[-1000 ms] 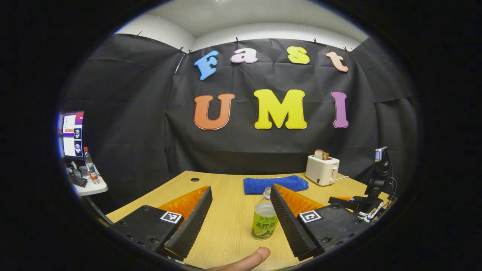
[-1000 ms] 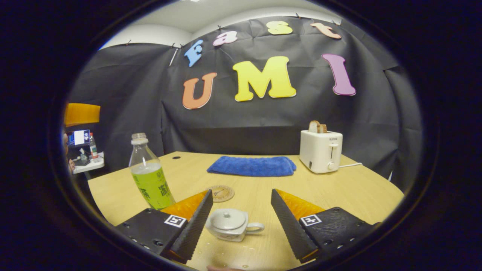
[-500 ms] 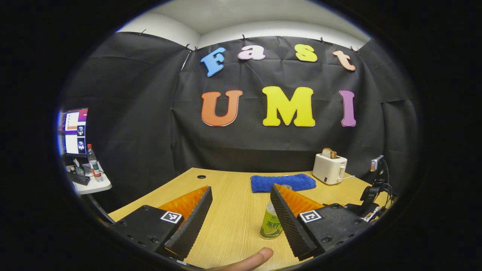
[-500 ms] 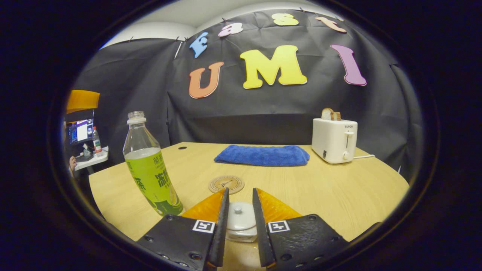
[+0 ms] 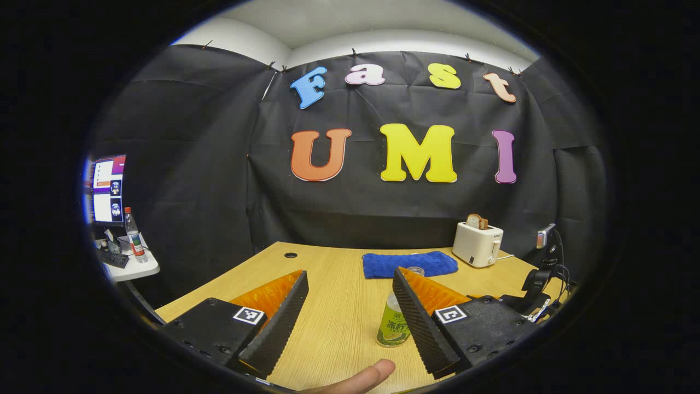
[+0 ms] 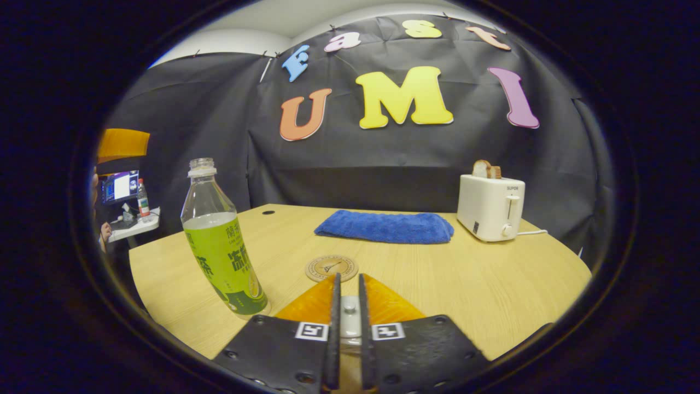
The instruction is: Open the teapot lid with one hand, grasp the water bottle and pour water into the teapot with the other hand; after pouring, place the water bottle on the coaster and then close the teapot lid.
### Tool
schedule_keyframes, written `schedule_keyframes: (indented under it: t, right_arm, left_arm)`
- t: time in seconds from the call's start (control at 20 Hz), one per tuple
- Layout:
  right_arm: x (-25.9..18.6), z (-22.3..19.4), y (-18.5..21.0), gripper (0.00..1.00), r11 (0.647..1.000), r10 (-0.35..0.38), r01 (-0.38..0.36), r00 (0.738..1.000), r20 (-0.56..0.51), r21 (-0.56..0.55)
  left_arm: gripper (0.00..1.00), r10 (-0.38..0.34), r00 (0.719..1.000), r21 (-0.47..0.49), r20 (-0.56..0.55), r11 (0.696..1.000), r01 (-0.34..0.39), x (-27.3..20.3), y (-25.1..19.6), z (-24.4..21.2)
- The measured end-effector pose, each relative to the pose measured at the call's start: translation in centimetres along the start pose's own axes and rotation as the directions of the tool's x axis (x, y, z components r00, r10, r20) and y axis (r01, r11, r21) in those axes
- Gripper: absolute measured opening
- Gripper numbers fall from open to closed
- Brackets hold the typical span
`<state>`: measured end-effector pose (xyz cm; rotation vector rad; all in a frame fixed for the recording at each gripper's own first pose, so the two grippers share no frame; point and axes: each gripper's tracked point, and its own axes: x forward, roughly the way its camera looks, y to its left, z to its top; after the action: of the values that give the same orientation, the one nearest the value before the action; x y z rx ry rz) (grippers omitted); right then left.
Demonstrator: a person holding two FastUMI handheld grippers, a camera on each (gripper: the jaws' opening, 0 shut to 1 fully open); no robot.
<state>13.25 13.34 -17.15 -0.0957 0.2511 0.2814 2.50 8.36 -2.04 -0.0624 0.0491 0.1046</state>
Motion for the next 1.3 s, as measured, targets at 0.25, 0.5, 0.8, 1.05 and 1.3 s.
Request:
schedule_keyframes:
  t: [0.25, 0.5, 0.8, 1.05, 1.3]
  right_arm:
    - [0.2, 0.2, 0.1, 0.01, 1.000, 0.006, -0.006, 1.000, 0.004, -0.024]
    - [-0.3, 1.3, 0.5, 0.01, 0.999, 0.020, -0.020, 1.000, 0.013, -0.026]
    - [-4.3, 5.3, -0.1, 0.00, 0.999, 0.051, -0.050, 0.994, 0.095, -0.007]
    - [-8.7, 7.2, -4.4, 0.00, 0.999, -0.025, 0.022, 0.991, 0.129, 0.026]
    - [-11.1, 7.1, -6.8, 0.00, 0.999, -0.043, 0.039, 0.988, 0.146, 0.028]
  left_arm:
    - [0.97, -0.013, 1.000, 0.001, 0.006, 1.000, 0.013, 0.4, -0.1, 0.0]
    - [0.97, -0.064, 0.998, -0.030, 0.020, 0.997, 0.064, 0.9, -1.0, -0.1]
    - [0.98, -0.103, 0.995, -0.047, 0.002, 0.994, 0.103, 1.2, -2.4, -1.5]
    - [0.97, -0.178, 0.984, -0.018, -0.020, 0.984, 0.178, 1.3, -5.5, -4.7]
    - [0.98, -0.182, 0.983, 0.069, 0.003, 0.981, 0.181, 2.1, -7.1, -6.6]
